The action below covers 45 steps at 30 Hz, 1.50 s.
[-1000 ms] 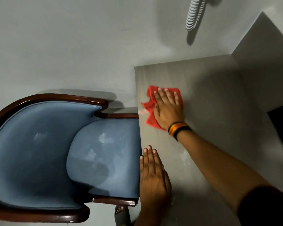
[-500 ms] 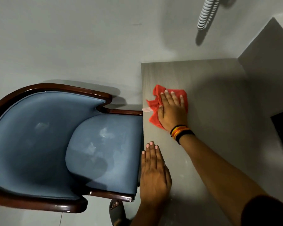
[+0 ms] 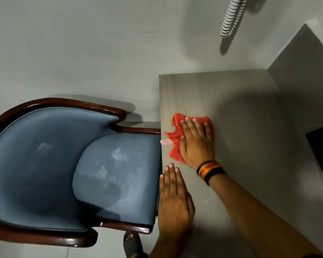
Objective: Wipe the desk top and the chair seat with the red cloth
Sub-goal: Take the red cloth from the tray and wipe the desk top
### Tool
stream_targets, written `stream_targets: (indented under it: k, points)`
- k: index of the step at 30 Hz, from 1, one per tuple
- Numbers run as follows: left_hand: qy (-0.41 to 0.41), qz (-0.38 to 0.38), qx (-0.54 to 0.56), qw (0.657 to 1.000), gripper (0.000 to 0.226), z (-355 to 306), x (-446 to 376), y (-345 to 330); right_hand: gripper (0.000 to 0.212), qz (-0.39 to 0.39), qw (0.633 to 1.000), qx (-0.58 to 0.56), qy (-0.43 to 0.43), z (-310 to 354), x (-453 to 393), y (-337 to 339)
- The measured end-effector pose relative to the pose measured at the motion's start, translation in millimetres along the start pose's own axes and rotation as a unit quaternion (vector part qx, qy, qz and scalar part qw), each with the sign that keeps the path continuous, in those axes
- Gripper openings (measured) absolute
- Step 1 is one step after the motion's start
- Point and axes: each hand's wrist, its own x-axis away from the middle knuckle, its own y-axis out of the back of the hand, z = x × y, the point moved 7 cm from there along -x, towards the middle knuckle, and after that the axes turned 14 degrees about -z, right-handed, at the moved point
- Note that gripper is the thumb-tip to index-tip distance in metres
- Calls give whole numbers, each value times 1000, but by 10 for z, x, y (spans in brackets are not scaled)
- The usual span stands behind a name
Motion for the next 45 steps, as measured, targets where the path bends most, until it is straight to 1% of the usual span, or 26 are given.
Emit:
stream_targets:
  k: [2,3,5,7,9,11,12,16,19,20,21,22,24,26,27,29,31,34,36,38,41,45]
  points:
    - [7,-6,-2,1000,70,25,1,-21,60,11,1000,-10,-19,11,-437,-50]
    - [10,-2,-3,1000,70,31,18,-36,60,15,999,-8,-36,2,-494,-47]
    - [10,9,0,1000,69,24,41,-36,60,-5,999,-20,-46,23,-283,-33]
    - [5,5,-7,1000,69,21,45,-17,60,-33,999,-5,-30,56,35,16]
    - [5,7,-1,1000,69,42,16,-53,60,-24,999,-9,-30,49,-124,-16]
    - [13,11,0,1000,69,76,41,-92,60,0,998,-11,-61,39,-435,-61]
    - [12,12,-5,1000,69,76,57,-108,60,-3,998,-6,-69,23,-452,-40]
    - [8,-6,-16,1000,69,36,31,-5,58,-45,998,-5,-33,89,30,34]
    - [14,43,14,999,69,2,33,11,59,22,998,-47,-27,40,-140,78]
    - [29,17,40,999,68,-5,-10,108,59,35,996,-75,-45,-45,-201,138]
    - [29,-19,63,997,66,-33,-116,234,60,25,992,-107,-68,-158,-187,224]
    - [15,-55,100,993,63,-99,-276,330,62,-6,987,-129,-92,-327,-72,358]
    - [-59,-93,146,983,61,-337,-718,398,69,-60,979,-112,-161,-817,429,557]
    - [-96,-68,123,985,60,-527,-1247,255,76,-57,974,-61,-212,-1218,929,583]
    - [-97,-31,84,991,60,-572,-1522,94,76,-48,974,-38,-219,-1322,1059,543]
    - [-76,20,1,997,63,-496,-1925,-209,74,-65,976,-16,-207,-1355,1058,504]
    - [-76,16,-29,997,64,-363,-2176,-423,75,-78,979,6,-187,-1364,1007,450]
    - [-107,-8,-20,994,63,-301,-2317,-467,73,-80,981,10,-178,-1396,1027,413]
    - [-113,-9,-27,993,63,-340,-2129,-416,69,-81,980,3,-183,-1403,1018,410]
    - [-138,1,-33,990,61,-421,-1614,-346,68,-77,979,-1,-188,-1377,1009,422]
    - [-181,13,-17,983,60,-481,-495,-199,64,-62,979,-10,-193,-1366,1012,439]
    - [-188,57,-20,980,62,-364,1134,-12,58,-74,977,-33,-195,-1336,1023,481]
